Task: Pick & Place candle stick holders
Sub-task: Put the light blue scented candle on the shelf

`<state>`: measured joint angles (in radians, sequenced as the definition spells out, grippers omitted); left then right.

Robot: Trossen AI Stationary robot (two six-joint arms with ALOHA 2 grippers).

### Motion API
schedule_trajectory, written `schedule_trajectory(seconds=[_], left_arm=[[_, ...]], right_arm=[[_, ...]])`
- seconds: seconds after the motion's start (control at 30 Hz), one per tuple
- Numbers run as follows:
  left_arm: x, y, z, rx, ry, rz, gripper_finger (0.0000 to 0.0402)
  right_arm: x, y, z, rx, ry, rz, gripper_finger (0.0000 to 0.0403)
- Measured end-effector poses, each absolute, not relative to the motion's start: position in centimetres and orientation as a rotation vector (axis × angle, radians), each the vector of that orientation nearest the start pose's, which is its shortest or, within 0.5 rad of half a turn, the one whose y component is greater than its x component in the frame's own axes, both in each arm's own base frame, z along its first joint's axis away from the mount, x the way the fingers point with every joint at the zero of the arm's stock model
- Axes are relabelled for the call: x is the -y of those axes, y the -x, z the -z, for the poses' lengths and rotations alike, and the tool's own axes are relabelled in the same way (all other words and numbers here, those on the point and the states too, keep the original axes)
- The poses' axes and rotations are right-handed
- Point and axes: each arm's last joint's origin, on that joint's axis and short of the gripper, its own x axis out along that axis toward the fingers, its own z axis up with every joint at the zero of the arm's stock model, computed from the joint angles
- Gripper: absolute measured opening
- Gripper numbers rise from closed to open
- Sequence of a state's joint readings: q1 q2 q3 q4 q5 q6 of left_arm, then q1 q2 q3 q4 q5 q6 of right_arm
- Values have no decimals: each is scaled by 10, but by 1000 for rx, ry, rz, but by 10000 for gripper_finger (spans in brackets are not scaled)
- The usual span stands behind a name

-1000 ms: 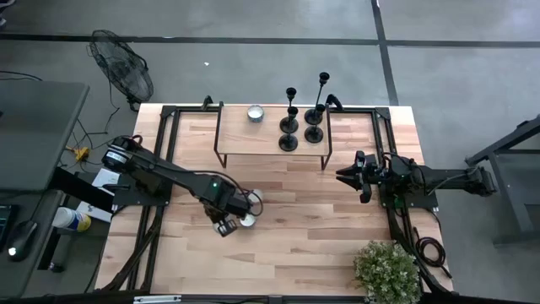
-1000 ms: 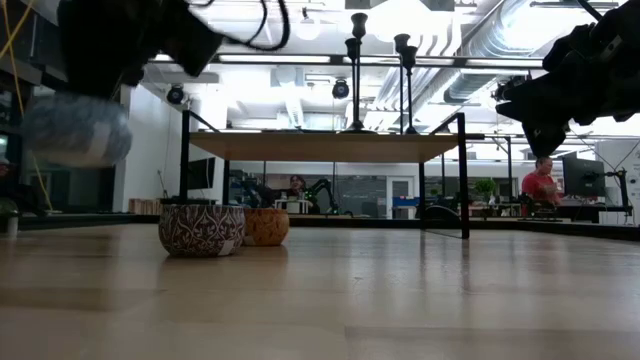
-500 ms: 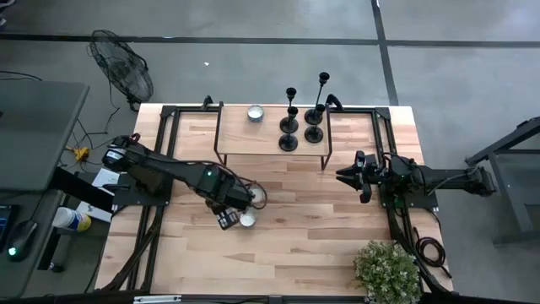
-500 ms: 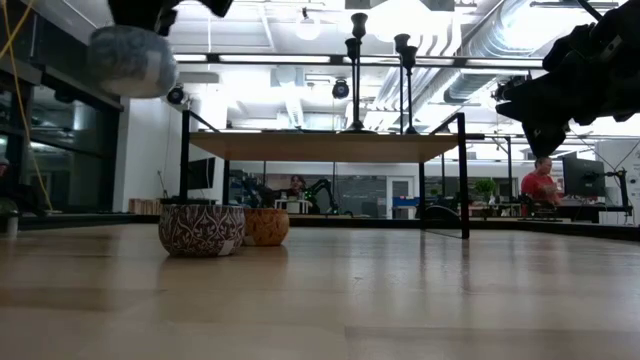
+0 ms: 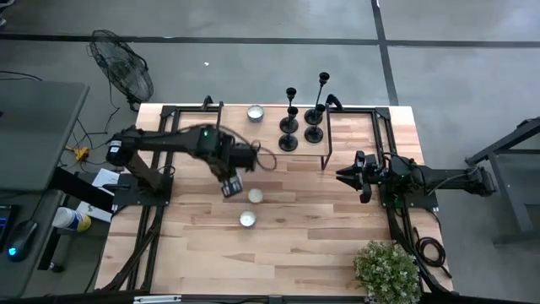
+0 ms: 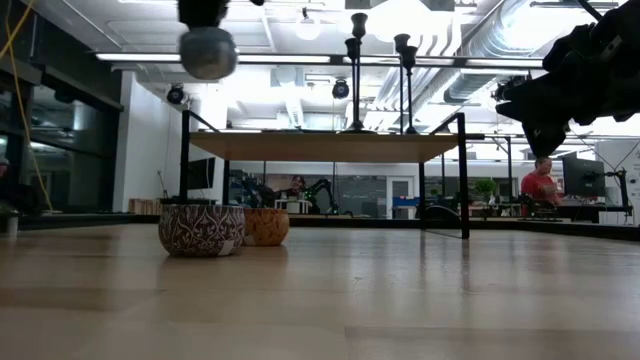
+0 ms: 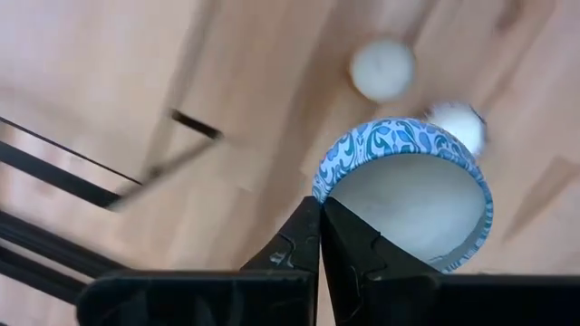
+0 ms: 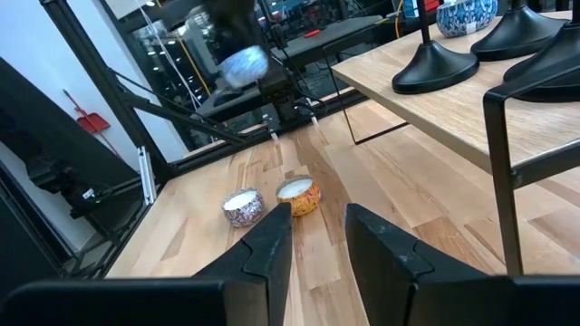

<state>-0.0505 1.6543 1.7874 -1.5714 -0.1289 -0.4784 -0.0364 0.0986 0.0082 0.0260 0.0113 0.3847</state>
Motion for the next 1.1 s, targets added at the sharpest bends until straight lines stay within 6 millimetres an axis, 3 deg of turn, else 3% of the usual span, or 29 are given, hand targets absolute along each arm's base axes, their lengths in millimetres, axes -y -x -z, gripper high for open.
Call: schedule_trajectory(seconds=[0.27, 0.67, 1.1], left_arm=[[-44, -286, -379, -1341, 160, -416, 0], [-111, -272, -381, -1379, -81, -376, 0], [-169, -260, -382, -1290, -96, -428, 0]], right_arm=[[4, -103, -161, -54, -385, 60, 98], [4, -103, -161, -54, -385, 60, 98], [4, -103, -161, -54, -385, 60, 98]])
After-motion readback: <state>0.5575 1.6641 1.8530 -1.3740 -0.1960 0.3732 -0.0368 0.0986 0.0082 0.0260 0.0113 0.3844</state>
